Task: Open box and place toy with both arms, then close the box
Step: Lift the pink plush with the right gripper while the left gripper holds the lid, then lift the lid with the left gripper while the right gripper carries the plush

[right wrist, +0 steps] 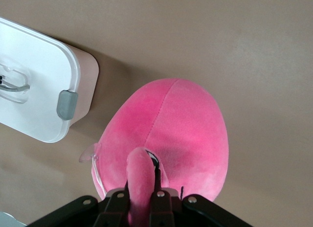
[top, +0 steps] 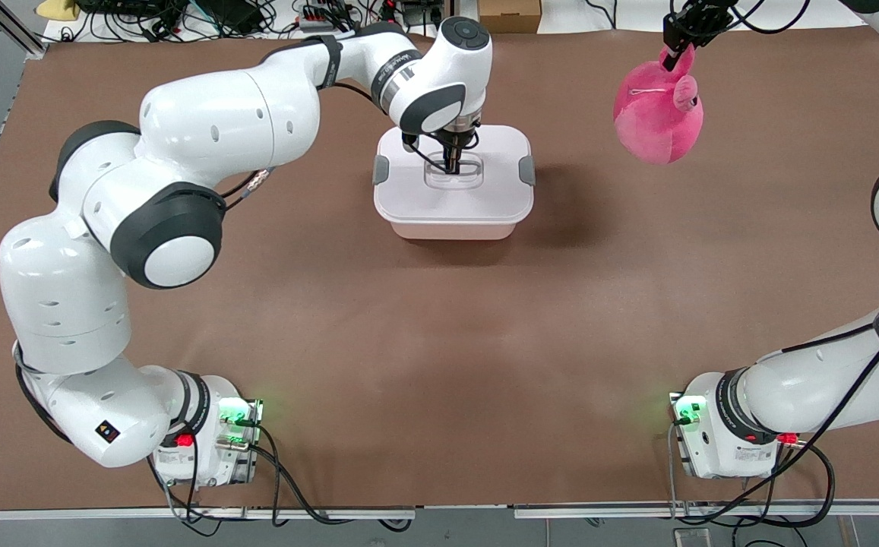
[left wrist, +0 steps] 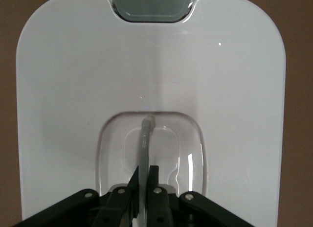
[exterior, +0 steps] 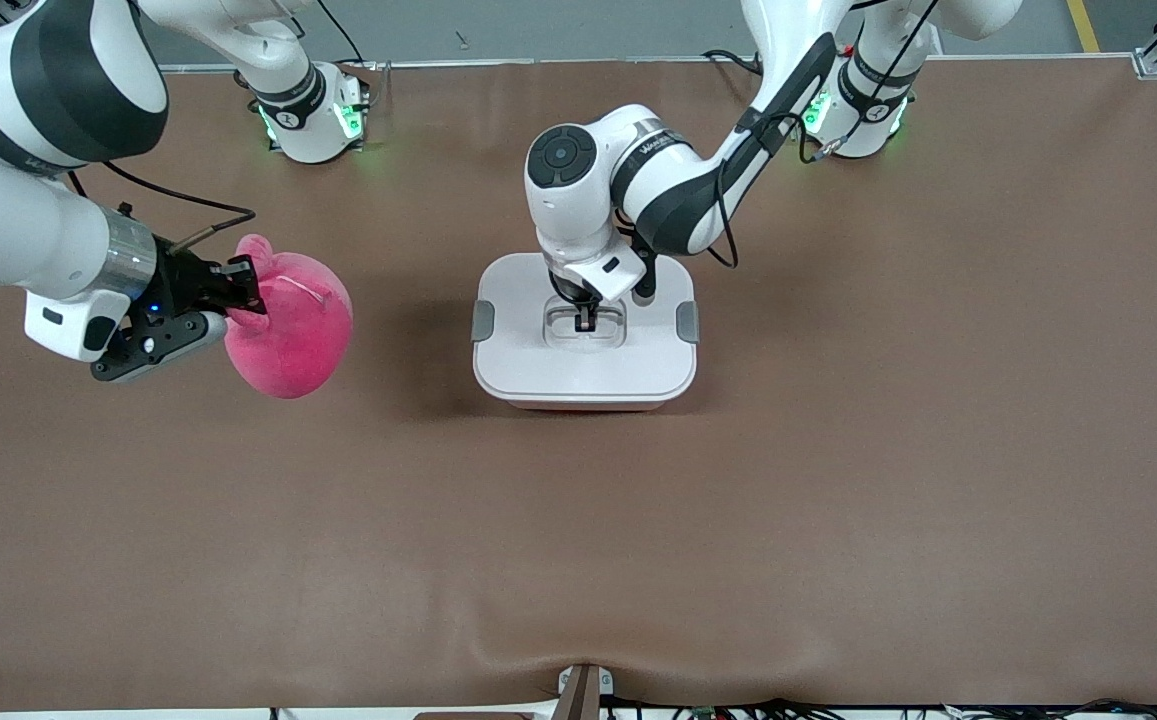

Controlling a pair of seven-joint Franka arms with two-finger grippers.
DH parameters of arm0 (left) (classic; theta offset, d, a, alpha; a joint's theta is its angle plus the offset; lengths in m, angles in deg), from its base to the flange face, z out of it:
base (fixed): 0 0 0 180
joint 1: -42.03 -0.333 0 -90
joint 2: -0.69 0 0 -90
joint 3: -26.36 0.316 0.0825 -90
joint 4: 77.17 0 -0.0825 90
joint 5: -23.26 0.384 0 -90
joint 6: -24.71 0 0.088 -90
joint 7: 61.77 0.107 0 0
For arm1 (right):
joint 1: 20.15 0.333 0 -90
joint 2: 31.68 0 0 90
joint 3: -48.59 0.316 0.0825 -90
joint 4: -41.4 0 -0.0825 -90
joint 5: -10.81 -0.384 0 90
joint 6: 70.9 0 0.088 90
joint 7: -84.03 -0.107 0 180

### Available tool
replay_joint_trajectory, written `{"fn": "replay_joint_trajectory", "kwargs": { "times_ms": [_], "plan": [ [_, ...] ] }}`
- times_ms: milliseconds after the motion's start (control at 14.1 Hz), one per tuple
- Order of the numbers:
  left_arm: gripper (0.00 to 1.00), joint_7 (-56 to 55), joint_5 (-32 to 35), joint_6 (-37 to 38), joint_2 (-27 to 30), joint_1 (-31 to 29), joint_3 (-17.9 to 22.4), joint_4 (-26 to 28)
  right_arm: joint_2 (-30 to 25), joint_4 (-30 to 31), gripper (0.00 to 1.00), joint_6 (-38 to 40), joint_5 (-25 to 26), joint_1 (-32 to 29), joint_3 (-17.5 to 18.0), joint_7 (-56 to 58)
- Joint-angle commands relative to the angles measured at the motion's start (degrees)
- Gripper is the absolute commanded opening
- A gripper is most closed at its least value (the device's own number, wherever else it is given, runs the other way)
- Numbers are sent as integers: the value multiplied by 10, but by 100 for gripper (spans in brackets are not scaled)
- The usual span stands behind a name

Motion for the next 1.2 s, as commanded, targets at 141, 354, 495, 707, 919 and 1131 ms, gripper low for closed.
{"fn": "replay_joint_trajectory", "kwargs": {
  "times_ms": [141, 354, 495, 707, 919, 1131],
  "plan": [
    [0, 26, 9, -7, 19, -2, -2, 18, -3, -7, 0, 10, -8, 0, -2, -8],
    [0, 29, 8, -3, 24, -3, -3, 17, -3, -7, 0, 10, -8, 1, -2, -8],
    [0, 30, 9, 0, 27, -3, -3, 16, -3, -7, 0, 10, -8, 1, -2, -10],
    [0, 30, 8, 0, 32, -3, -4, 15, -3, -8, 0, 10, -9, 2, -1, -37],
    [0, 33, 4, 0, 41, -3, -4, 14, -3, -8, 0, 10, -25, 4, -1, -72],
    [0, 47, 1, 14, 59, -11, -4, 14, -3, -8, 0, 10, -39, 12, -1, -112]
  ]
}}
